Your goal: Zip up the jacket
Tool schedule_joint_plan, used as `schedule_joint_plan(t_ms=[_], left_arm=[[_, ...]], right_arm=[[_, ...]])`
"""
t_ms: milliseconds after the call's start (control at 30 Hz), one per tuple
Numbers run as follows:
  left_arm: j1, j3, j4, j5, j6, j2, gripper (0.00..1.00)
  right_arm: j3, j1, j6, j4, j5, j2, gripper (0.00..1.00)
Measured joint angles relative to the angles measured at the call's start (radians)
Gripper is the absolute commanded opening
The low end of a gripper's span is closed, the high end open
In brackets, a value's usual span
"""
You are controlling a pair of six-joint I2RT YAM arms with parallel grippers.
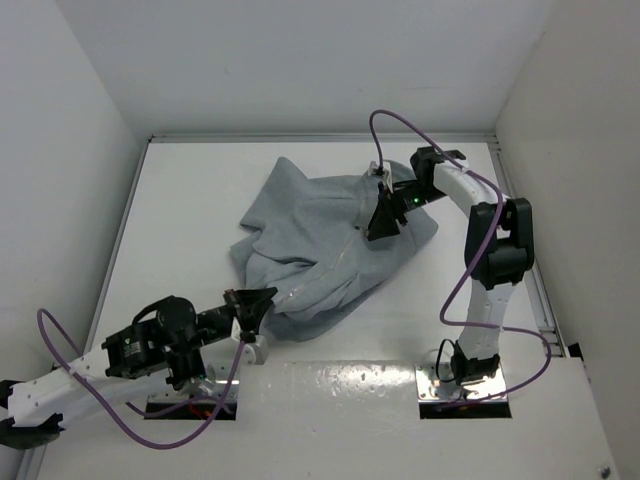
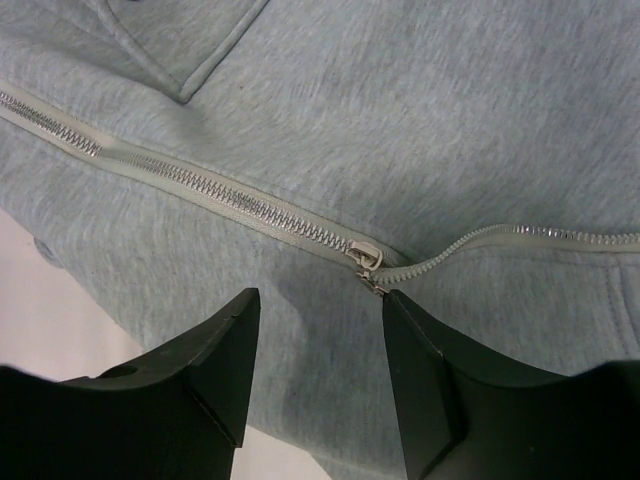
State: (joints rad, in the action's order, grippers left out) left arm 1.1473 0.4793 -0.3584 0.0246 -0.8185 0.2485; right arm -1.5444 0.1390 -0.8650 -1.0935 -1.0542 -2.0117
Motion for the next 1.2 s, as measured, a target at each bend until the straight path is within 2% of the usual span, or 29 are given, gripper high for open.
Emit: schedule_joint_plan(t_ms=[267, 500, 567, 667, 700, 767, 800, 933, 1033, 1200], left_arm=[[0.0, 0.0, 0.002, -0.005, 0.004, 0.013, 0.0], [0.0, 0.0, 0.009, -0.007, 0.009, 0.024, 0.0], [0.0, 0.0, 0.009, -0.008, 0.01, 0.029, 0.0], [0.0, 0.0, 0.011, -0.01, 0.011, 0.033, 0.0], [0.0, 0.0, 0.014, -0.01, 0.011, 0.036, 0.0], [0.0, 0.0, 0.019, -0.009, 0.011, 0.04, 0.0], [0.0, 0.0, 0.023, -0.007, 0.012, 0.042, 0.0], [0.0, 0.0, 0.046, 0.006, 0.019, 0.056, 0.0], [0.0, 0.0, 0.055, 0.017, 0.019, 0.063, 0.0], [0.0, 0.0, 0.058, 0.029, 0.02, 0.063, 0.0]], right_arm=[[0.0, 0.0, -0.031, 0.016, 0.002, -0.015, 0.62], [0.0, 0.001, -0.033, 0.066, 0.007, -0.055, 0.63], [0.0, 0.001, -0.033, 0.08, 0.006, -0.061, 0.6], [0.0, 0.004, -0.037, 0.096, 0.006, -0.064, 0.49], [0.0, 0.006, -0.042, 0.098, 0.006, -0.064, 0.41], [0.0, 0.013, -0.05, 0.099, 0.006, -0.064, 0.35], [0.0, 0.016, -0.053, 0.099, 0.006, -0.064, 0.28], [0.0, 0.032, -0.076, 0.09, 0.006, -0.065, 0.1], [0.0, 0.04, -0.087, 0.083, 0.007, -0.067, 0.0], [0.002, 0.039, -0.098, 0.082, 0.033, -0.066, 0.0]])
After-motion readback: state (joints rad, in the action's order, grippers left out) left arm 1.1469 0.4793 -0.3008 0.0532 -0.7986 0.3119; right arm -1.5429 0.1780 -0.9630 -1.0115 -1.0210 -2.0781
